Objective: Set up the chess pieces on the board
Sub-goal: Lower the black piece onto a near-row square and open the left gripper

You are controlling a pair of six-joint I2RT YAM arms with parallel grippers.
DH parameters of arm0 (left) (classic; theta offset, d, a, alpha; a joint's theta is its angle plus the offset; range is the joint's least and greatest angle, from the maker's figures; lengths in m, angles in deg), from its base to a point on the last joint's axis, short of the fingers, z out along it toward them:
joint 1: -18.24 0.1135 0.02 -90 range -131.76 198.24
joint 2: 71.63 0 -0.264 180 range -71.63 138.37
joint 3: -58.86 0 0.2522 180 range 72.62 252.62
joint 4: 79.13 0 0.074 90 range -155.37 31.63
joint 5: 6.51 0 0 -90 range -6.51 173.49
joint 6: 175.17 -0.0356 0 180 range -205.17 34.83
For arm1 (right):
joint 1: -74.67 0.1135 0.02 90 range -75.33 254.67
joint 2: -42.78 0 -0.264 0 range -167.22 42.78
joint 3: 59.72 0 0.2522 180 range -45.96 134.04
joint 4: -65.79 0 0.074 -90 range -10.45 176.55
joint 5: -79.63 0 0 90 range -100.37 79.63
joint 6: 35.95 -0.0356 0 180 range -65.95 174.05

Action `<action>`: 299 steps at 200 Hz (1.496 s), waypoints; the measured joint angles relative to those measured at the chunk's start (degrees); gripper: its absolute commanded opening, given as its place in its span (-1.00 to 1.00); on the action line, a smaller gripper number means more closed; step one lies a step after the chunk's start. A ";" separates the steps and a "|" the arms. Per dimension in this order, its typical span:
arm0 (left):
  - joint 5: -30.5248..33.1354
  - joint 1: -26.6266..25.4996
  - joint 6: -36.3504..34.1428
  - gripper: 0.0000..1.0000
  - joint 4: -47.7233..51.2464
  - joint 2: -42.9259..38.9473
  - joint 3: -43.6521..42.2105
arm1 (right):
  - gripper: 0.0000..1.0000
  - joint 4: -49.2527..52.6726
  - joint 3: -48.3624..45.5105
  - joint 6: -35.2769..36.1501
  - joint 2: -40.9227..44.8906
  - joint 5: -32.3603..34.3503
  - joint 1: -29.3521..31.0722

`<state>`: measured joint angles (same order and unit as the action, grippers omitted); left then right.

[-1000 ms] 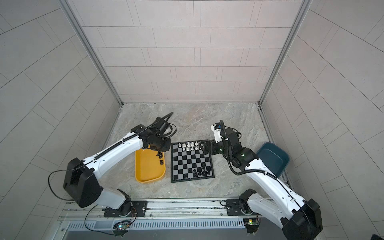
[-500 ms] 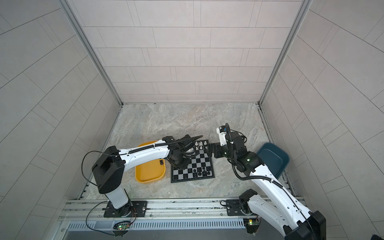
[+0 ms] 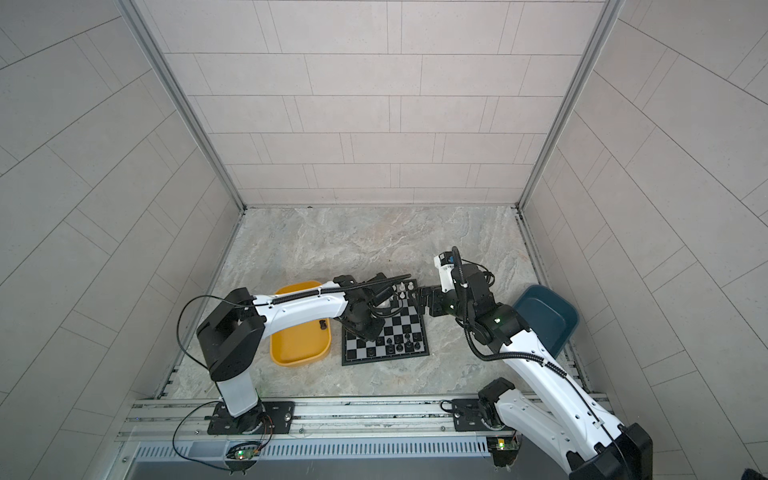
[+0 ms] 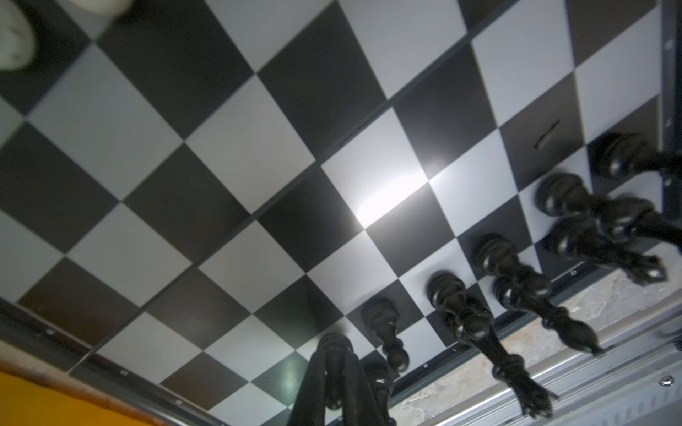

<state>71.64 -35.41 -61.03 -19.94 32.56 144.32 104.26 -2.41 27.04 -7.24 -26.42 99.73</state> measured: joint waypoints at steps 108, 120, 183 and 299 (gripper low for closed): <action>0.07 -0.52 1.14 -0.70 -0.85 -0.28 -1.25 | 0.99 0.02 0.00 -0.04 0.00 0.00 -0.11; 0.07 -0.55 1.40 -0.64 -0.87 -0.28 -1.25 | 0.99 0.00 0.00 -0.07 0.00 0.00 -0.11; 0.59 -0.52 1.92 -0.47 -0.74 -0.22 -1.40 | 0.99 0.00 0.00 -0.24 0.00 0.00 -0.11; 2.01 1.90 2.49 -0.10 3.54 -6.32 3.52 | 0.99 0.02 0.02 -0.59 -0.20 0.98 -0.11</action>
<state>73.65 -33.51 -58.53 -16.40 26.24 147.84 104.28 -2.38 26.45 -7.43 -25.44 99.62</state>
